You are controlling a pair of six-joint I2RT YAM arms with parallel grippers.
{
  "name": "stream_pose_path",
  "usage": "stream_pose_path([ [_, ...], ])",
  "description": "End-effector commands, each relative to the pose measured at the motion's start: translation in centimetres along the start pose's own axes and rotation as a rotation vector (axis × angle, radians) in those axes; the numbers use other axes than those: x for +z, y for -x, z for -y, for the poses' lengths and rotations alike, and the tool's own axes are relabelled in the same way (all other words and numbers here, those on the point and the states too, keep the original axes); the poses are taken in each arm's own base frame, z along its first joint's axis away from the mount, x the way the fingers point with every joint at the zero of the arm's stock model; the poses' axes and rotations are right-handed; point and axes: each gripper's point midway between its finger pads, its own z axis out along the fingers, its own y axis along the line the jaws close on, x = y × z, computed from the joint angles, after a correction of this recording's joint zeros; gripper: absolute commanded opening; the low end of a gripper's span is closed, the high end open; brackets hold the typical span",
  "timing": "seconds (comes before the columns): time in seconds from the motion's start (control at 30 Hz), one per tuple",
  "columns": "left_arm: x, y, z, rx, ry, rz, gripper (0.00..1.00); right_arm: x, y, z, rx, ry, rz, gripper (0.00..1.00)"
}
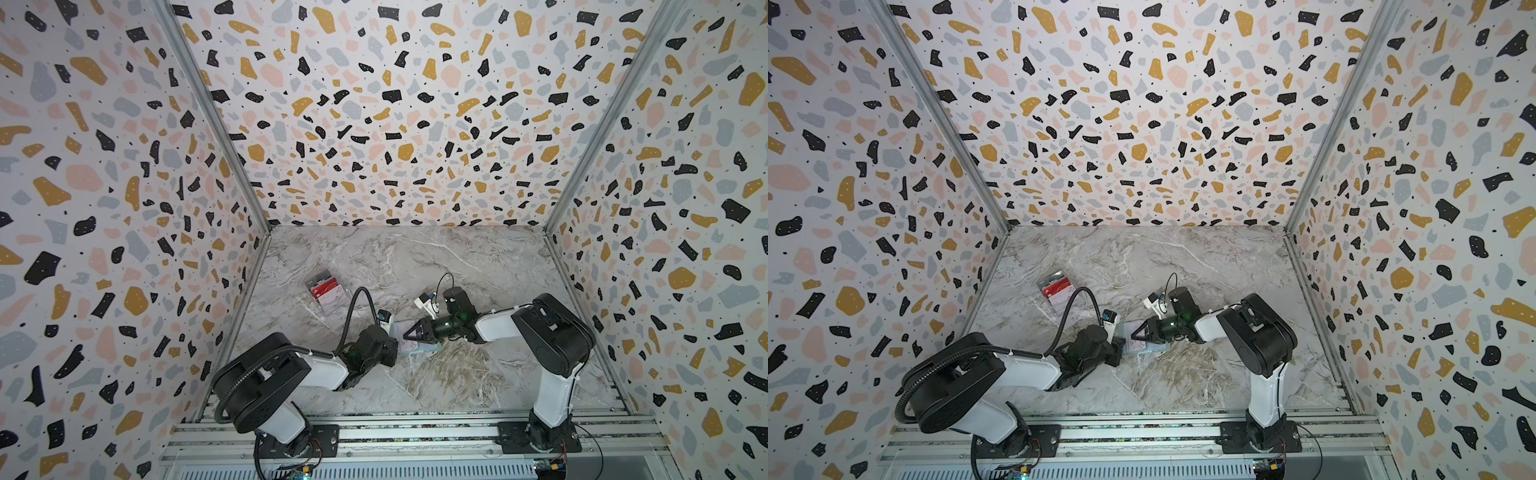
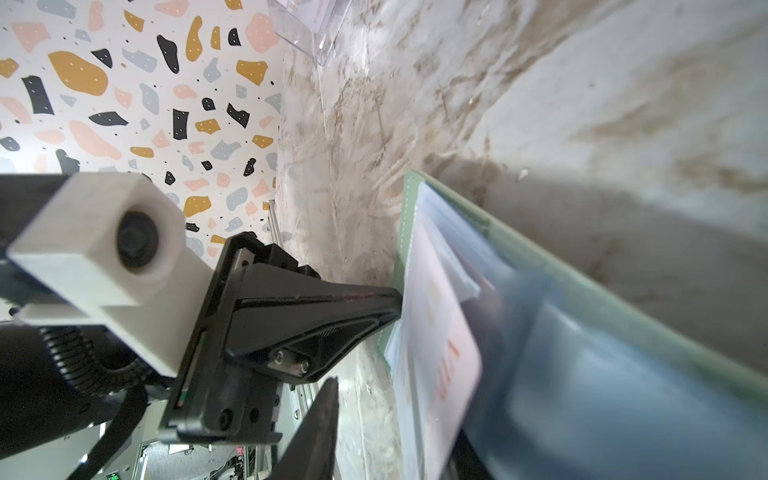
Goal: Take the credit cards out of the card holder
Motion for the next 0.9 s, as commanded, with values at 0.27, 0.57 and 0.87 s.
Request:
stream_pose_path([
  [0.27,0.2,-3.6,-1.8,-0.010,0.063,-0.115,0.00,-2.3,0.8,-2.1,-0.063,0.050,0.048,0.31],
  [0.57,0.2,-3.3,-1.8,-0.011,0.066,-0.107,0.00,-3.0,1.0,-1.3,-0.053,0.007,0.070,0.23],
  [0.87,-0.3,-2.4,-1.7,-0.010,0.068,-0.072,0.00,-3.4,1.2,-0.8,-0.065,-0.060,0.084,0.14],
])
